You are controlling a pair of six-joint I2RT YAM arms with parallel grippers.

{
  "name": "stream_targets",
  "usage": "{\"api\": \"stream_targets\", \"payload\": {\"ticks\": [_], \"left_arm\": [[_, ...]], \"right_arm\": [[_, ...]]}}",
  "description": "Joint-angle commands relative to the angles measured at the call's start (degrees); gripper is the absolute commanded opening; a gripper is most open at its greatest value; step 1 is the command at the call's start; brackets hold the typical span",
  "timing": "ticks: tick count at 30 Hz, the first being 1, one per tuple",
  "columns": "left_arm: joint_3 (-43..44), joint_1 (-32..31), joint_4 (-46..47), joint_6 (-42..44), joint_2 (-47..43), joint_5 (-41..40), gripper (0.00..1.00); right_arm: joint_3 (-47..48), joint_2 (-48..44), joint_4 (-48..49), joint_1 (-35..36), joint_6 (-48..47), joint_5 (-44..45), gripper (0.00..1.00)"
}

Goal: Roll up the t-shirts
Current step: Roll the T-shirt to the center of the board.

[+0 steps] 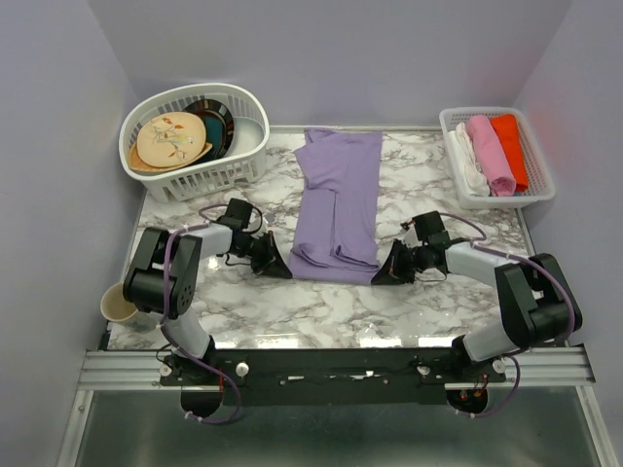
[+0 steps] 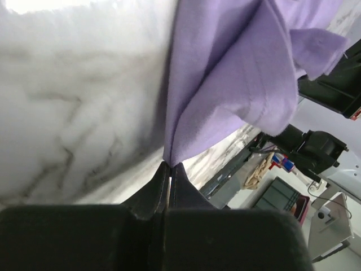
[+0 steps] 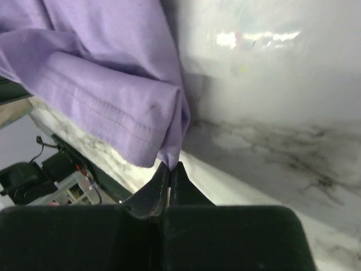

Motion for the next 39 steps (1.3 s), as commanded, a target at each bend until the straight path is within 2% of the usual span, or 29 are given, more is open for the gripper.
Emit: {"api": "stream_targets", "payload": {"ticks": [1, 5, 9, 13, 18, 26, 31, 39], "left_arm": [[-6.22, -2.05, 2.42, -2.93, -9.51, 1.01, 0.0], [-8.96, -4.43, 5.33, -7.14, -15.49, 2.24, 0.0], [-8.79, -5.14, 6.21, -8.73, -17.26, 4.44, 0.0], [-8.53, -5.14, 6.48, -9.0, -18.4, 5.68, 0.0], [-9.67, -4.52, 3.24, -7.16, -18.49, 2.69, 0.0], [-7.48, -2.77, 3.84, -6.98, -13.93, 2.33, 0.0], [-4.32, 0.92, 4.72, -8.3, -9.01, 4.17, 0.0], [5.52, 2.42, 6.39, -10.93, -2.06, 9.89, 0.0]], "right_arm": [[-0.92, -4.62, -7.32, -1.3, -5.61, -4.95, 0.03], [-0.57, -7.0, -8.9, -1.31, -5.79, -7.32, 0.03], [1.01, -8.84, -13.99, -1.31, -6.14, -9.35, 0.02], [2.68, -11.13, -17.17, -1.31, -7.37, -11.02, 0.0], [0.84, -11.13, -16.56, -1.66, -7.98, -10.05, 0.0], [1.18, -8.15, -11.02, -3.32, -7.46, -9.79, 0.0], [7.49, -1.84, -10.49, -6.4, -9.21, -10.75, 0.0], [17.79, 5.47, -11.81, -8.25, -9.04, -12.95, 0.0]]}}
